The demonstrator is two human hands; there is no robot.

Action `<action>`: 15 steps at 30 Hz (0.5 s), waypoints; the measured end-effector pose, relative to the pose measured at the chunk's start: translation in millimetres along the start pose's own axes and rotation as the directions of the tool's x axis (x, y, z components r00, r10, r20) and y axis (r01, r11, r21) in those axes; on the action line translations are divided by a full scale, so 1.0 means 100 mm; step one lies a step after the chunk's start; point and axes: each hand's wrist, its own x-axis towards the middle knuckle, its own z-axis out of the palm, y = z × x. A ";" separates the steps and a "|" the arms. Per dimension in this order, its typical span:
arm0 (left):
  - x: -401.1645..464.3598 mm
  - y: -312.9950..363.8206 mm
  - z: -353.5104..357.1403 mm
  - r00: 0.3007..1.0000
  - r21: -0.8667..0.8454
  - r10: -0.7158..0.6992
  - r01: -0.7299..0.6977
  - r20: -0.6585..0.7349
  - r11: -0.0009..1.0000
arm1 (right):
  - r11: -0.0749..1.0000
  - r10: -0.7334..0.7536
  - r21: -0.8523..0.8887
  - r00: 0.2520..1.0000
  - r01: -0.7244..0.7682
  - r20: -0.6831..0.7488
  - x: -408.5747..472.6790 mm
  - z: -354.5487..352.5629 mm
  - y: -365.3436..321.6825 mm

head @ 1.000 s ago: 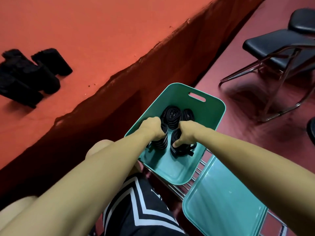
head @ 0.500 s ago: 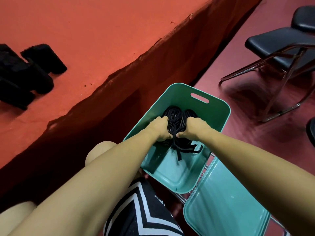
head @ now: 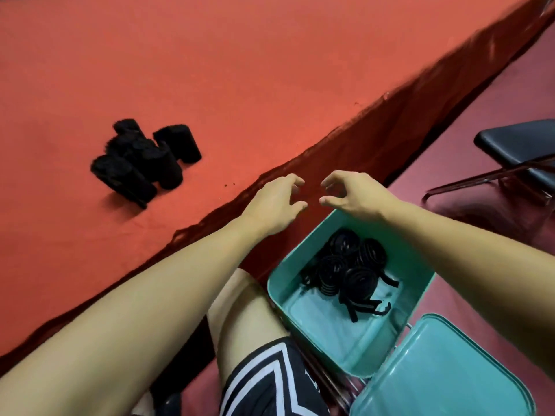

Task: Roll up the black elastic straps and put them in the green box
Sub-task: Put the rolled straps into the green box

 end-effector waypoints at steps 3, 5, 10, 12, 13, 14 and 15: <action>-0.15 -0.35 -0.43 0.993 0.034 -0.054 0.058 -0.108 0.998 | 0.994 -0.106 0.006 0.994 0.106 -0.001 0.26 -0.01 -0.48; -0.29 -0.58 -0.69 0.980 0.042 -0.099 0.108 -0.171 0.993 | 0.986 -0.167 0.015 0.986 0.167 0.012 0.44 0.05 -0.84; -0.66 -1.09 -1.22 0.927 0.025 -0.190 0.209 -0.323 0.978 | 0.954 -0.298 0.042 0.953 0.296 0.057 0.85 0.34 -1.66; -0.80 -1.27 -1.40 0.905 0.032 -0.208 0.236 -0.370 0.971 | 0.942 -0.335 0.047 0.939 0.332 0.076 0.98 0.47 -1.92; -0.87 -1.36 -1.48 0.892 0.037 -0.220 0.255 -0.396 0.966 | 0.937 -0.349 0.047 0.934 0.346 0.081 1.03 0.52 -2.03; -0.92 -1.45 -1.56 0.872 0.039 -0.232 0.276 -0.432 0.960 | 0.931 -0.365 0.037 0.927 0.363 0.083 1.08 0.59 -2.13; -0.97 -1.53 -1.63 0.845 0.037 -0.242 0.295 -0.477 0.955 | 0.926 -0.377 0.024 0.923 0.376 0.082 1.14 0.65 -2.23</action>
